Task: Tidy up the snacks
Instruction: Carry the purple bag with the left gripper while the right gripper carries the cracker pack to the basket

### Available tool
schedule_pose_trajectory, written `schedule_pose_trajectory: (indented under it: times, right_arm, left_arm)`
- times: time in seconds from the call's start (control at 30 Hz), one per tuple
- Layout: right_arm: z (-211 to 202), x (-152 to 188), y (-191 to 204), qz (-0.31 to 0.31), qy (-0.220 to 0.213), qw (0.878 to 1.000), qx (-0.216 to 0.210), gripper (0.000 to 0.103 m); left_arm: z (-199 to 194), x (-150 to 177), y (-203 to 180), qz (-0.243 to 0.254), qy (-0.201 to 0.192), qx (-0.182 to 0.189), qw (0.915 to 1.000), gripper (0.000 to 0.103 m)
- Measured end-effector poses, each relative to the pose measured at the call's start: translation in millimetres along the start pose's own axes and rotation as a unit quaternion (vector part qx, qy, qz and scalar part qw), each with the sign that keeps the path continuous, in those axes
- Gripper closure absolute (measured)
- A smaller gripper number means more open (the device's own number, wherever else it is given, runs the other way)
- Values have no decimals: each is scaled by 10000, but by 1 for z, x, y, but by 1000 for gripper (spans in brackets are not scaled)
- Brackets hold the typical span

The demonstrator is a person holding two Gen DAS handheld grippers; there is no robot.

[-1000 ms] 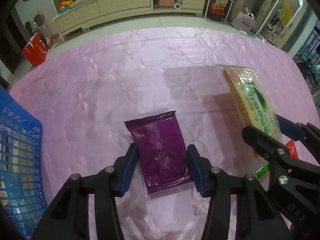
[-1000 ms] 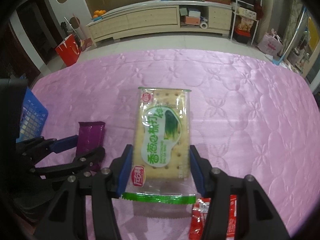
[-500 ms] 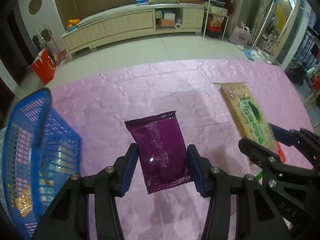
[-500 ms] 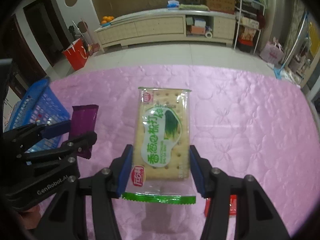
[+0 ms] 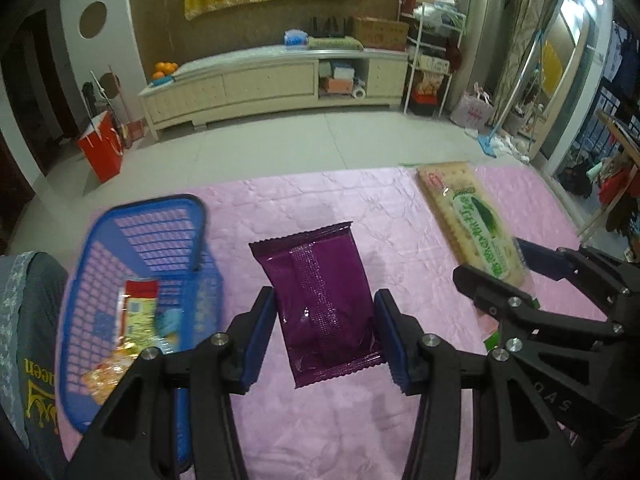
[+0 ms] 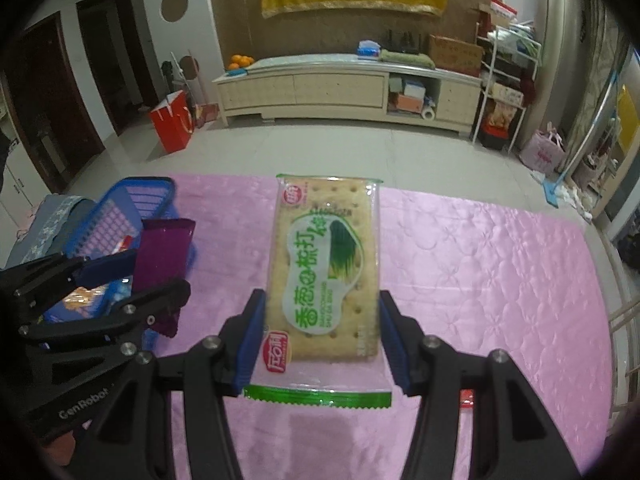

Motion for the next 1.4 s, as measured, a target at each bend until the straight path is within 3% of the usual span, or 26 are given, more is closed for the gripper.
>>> schedule_pose_trajectory:
  times: [0.33, 0.67, 0.97, 1.4]
  right_arm:
    - [-30, -6, 65, -318, -184, 9990, -235, 44]
    - [-20, -13, 135, -703, -55, 9951, -700, 44]
    - [8, -22, 187, -1106, 227, 9900, -845, 44]
    - [66, -36, 206, -1381, 661, 9858, -695, 44]
  left_arm:
    - [-59, 14, 57, -143, -371, -279, 9988, 56]
    - [-87, 35, 128, -406, -462, -439, 9971, 56]
    - [-85, 49, 179, -680, -363, -555, 9955, 56]
    - [-41, 47, 202, -688, -104, -482, 9964, 56]
Point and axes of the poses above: each gripper's, at about its wrist camera, not at the fingertips, and z roughly the way its jaws point, y to its left, x to its underside, the point moved 1 cm from there along z, roughly the way its jaws point
